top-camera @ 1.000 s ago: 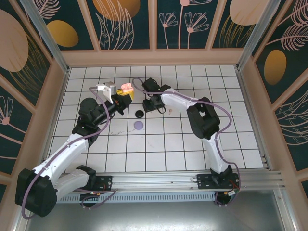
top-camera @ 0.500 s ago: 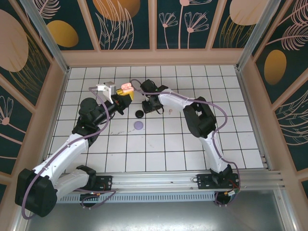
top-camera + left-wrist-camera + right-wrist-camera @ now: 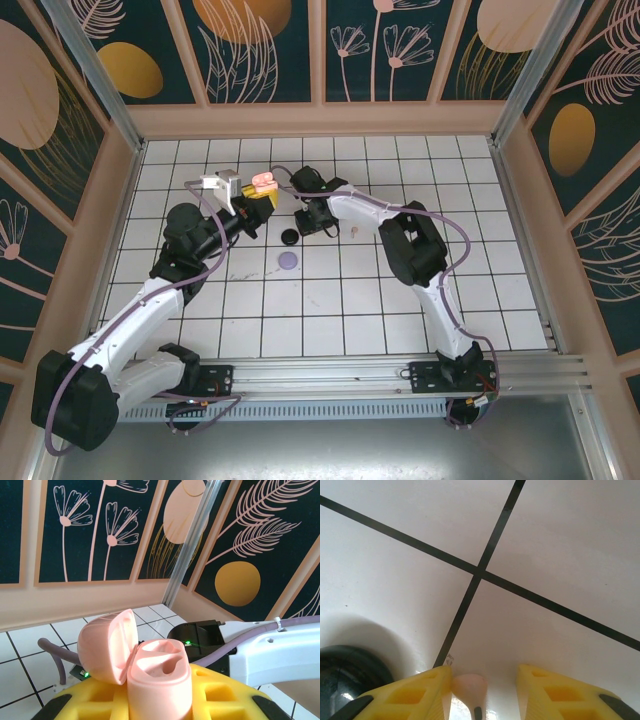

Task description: Insert the wireless bluetooth earbuds into the charging case

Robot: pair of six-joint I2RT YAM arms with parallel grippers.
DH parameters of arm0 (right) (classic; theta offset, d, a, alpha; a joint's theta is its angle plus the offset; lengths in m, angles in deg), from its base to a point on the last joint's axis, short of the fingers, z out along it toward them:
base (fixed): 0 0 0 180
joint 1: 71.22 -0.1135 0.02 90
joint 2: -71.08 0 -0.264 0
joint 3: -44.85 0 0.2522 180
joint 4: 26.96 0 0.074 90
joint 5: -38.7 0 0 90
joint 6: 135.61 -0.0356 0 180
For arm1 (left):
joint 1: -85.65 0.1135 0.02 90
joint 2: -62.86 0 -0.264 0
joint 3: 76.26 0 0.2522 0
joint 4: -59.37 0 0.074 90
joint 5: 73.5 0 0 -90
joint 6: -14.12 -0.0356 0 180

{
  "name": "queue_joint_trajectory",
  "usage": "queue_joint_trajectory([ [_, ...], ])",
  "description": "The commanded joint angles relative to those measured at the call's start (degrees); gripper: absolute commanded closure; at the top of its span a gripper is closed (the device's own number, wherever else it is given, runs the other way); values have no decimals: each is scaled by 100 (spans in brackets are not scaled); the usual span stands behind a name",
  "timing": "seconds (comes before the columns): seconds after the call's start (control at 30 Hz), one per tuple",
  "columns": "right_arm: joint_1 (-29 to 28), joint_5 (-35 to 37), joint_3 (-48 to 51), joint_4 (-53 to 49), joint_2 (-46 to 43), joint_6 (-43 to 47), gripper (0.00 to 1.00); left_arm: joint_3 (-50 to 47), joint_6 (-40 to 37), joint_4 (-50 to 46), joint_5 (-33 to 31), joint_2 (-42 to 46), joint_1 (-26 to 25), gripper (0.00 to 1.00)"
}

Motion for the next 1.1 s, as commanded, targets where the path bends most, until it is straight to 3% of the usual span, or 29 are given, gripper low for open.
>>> queue_joint_trajectory([
  [0.0,-145,-3,-117,-111,198,-28,62,39,120,318,34,5,42,100],
  [0.33,-242,199,159,14,146,-262,69,30,167,371,6,-22,39,100],
  [0.6,-278,230,421,225,-103,-398,79,21,193,389,-28,-46,42,100],
  [1.07,-260,670,1218,656,-1800,-590,85,151,-174,270,42,-68,42,100],
])
